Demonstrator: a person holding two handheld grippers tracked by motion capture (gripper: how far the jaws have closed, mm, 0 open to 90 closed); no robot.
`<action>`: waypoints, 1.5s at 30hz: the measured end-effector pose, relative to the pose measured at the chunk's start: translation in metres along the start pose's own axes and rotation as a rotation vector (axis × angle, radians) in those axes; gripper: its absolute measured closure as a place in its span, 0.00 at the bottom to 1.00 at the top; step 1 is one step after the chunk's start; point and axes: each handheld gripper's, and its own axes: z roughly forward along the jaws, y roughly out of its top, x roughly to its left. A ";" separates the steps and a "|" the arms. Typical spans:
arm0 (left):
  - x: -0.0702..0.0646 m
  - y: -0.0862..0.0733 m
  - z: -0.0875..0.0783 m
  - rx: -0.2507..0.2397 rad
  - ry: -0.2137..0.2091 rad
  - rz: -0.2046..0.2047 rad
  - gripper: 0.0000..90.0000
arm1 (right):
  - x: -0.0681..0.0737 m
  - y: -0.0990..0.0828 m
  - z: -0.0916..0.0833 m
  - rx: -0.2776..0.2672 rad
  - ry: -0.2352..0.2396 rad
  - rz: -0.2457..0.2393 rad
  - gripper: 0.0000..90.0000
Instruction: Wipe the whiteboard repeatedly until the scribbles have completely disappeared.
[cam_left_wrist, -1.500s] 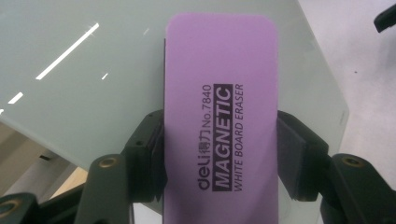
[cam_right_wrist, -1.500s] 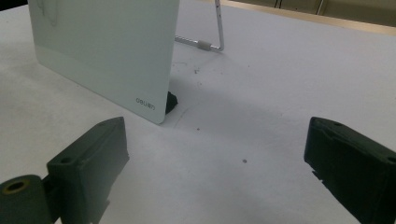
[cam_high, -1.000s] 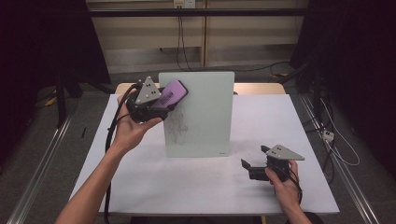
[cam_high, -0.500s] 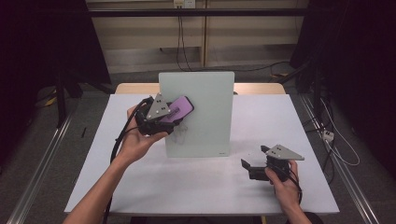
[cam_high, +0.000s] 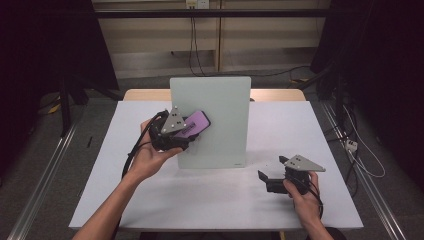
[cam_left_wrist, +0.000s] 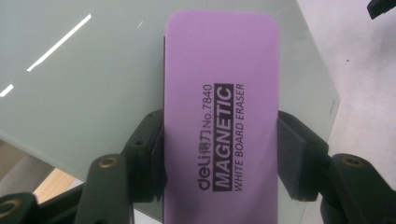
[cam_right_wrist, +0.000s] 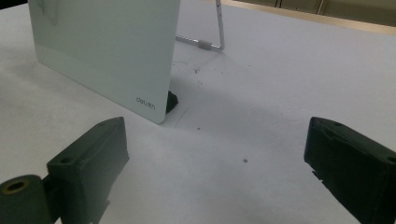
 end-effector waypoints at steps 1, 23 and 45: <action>0.000 0.001 -0.001 0.000 0.007 0.003 0.46 | 0.000 0.000 0.000 0.000 0.000 -0.002 0.07; 0.021 0.020 -0.013 -0.018 0.052 -0.002 0.46 | 0.000 0.000 0.001 0.000 -0.001 -0.007 0.07; -0.013 0.004 0.015 0.085 -0.051 0.059 0.46 | 0.000 0.000 -0.001 -0.002 0.000 -0.003 0.07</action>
